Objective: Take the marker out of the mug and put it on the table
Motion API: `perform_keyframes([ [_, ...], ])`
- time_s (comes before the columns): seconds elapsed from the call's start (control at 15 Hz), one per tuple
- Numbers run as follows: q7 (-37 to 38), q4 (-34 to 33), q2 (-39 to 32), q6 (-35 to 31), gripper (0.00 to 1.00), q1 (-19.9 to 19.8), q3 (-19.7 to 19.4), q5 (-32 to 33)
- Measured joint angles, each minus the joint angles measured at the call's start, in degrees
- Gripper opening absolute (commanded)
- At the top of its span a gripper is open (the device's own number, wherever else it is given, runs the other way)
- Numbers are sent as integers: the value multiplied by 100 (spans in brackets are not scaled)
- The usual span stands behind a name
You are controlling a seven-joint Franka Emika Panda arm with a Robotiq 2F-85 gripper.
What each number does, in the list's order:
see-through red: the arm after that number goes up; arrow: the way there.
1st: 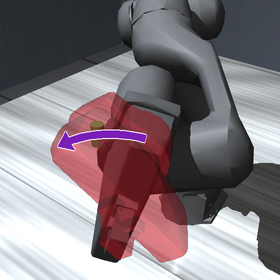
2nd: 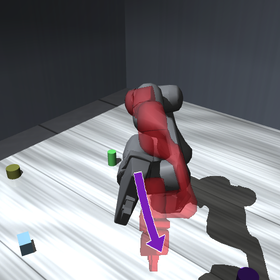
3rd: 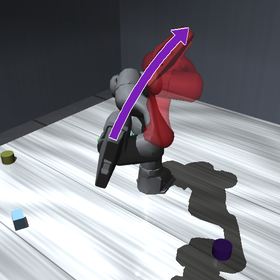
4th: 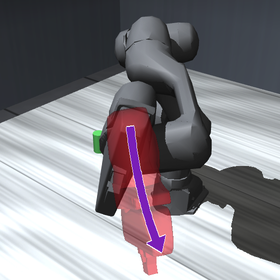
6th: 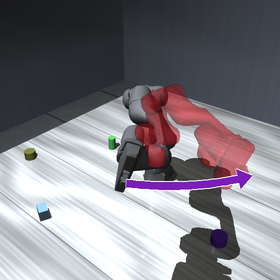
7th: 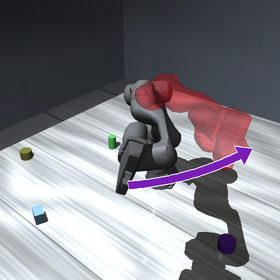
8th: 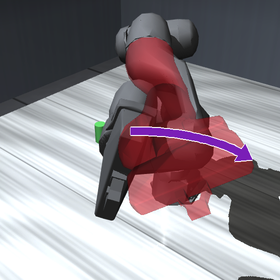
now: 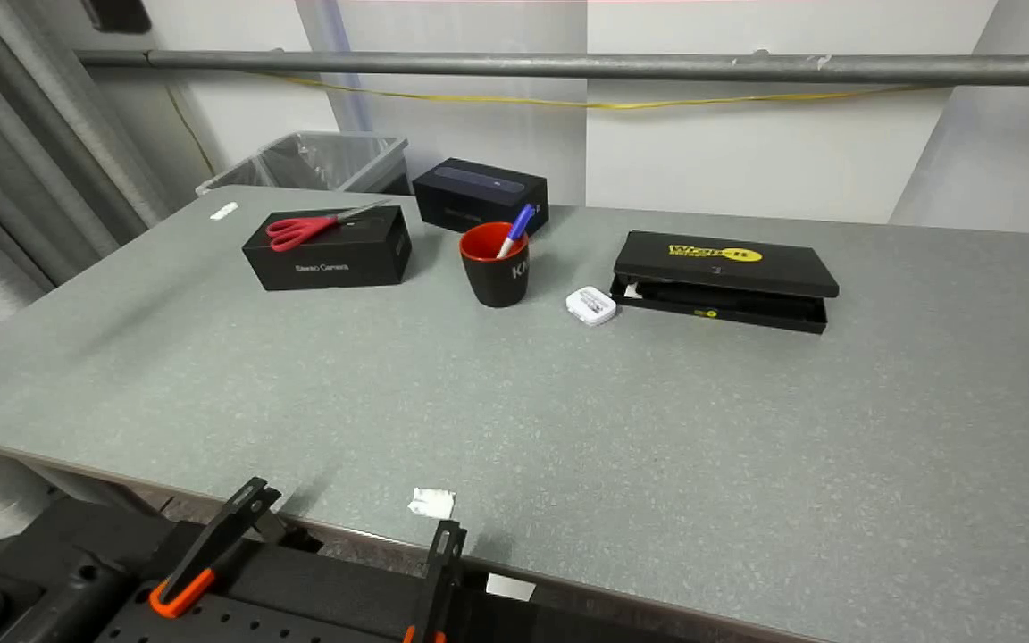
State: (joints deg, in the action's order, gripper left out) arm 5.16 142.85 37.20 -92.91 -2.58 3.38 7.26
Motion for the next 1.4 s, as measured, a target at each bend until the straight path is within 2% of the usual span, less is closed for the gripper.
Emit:
perform_keyframes([
  [0.27, 486, -38, -713, -1320, 100, -30, -18, -9],
  [0.4, 654, -236, -1266, -1718, 100, -74, -58, -9],
  [0.67, 649, -809, -2091, -1779, 100, -88, -227, -106],
  [1.2, 658, -893, -2197, -1795, 100, -81, -236, -101],
  [1.4, 919, -777, -2527, -2364, 100, -18, -143, -112],
])
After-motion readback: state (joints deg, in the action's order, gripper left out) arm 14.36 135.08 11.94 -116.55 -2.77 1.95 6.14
